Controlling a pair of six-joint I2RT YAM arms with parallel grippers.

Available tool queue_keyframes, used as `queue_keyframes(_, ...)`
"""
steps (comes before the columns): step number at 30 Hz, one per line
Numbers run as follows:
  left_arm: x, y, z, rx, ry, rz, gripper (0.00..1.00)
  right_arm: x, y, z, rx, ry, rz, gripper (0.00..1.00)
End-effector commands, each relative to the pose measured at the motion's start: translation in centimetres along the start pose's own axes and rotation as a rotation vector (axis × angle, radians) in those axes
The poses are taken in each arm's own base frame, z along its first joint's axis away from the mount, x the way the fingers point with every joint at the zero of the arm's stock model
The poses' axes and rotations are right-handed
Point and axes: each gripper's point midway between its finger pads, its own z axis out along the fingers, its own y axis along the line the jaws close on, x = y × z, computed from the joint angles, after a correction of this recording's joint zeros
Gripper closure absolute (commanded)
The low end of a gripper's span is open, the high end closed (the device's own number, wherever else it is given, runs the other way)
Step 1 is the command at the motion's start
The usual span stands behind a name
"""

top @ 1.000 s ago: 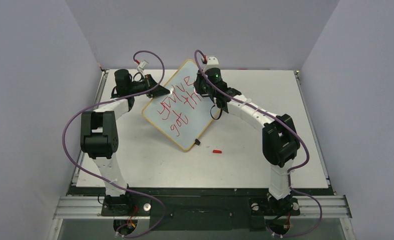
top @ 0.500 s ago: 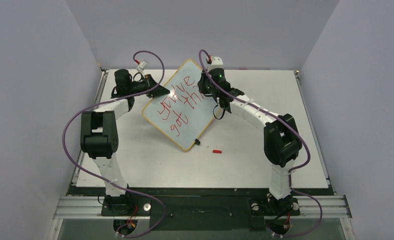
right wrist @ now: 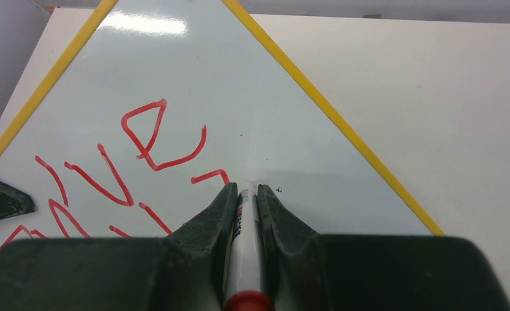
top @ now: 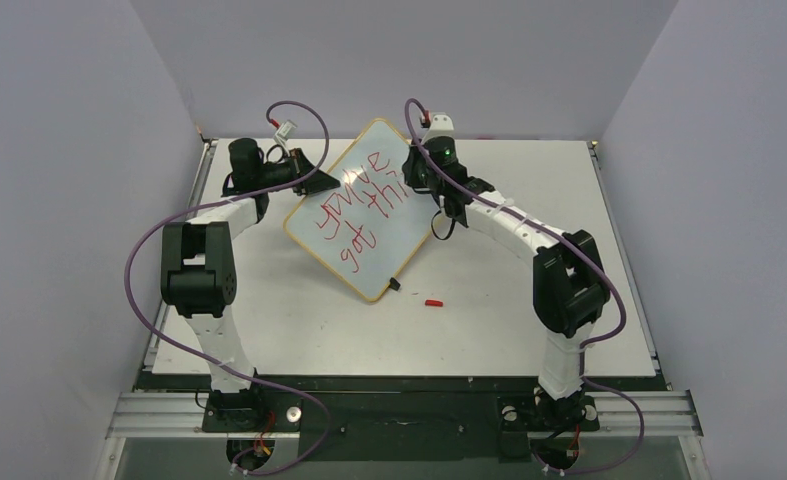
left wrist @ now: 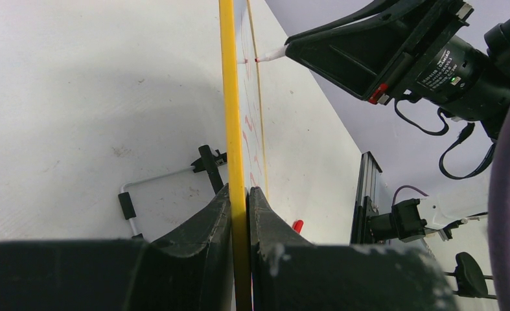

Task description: Write a sentence on the whiteboard

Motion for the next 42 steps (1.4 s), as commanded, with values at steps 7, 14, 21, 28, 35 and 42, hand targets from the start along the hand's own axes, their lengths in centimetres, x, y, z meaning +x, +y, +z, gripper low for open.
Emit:
queue_keyframes(7,-3.1,-1.4,-0.1,0.038,-0.078,0.225,1.00,-5.6,-0.5,-1.8,-0.002,-0.135,0.022,1.00)
queue_keyframes(14,-3.1,-1.3,-0.1,0.038,-0.078,0.222,1.00,-5.9,-0.8,-1.1,0.000,-0.135,0.022,1.00)
queue_keyframes(21,-3.1,-1.2,0.0,0.037,-0.078,0.221,1.00,-6.8,-1.2,-0.9,0.001,-0.150,0.030,1.00)
queue_keyframes(28,-3.1,-1.2,0.0,0.036,-0.078,0.221,1.00,-6.9,-1.1,-0.1,-0.007,-0.141,0.030,1.00)
queue_keyframes(35,-3.1,-1.1,0.0,0.036,-0.078,0.220,1.00,-5.9,-0.8,1.1,-0.016,-0.118,0.036,1.00)
queue_keyframes(42,-3.1,-1.2,0.0,0.037,-0.078,0.221,1.00,-4.7,-0.9,1.6,-0.012,-0.093,0.038,1.00)
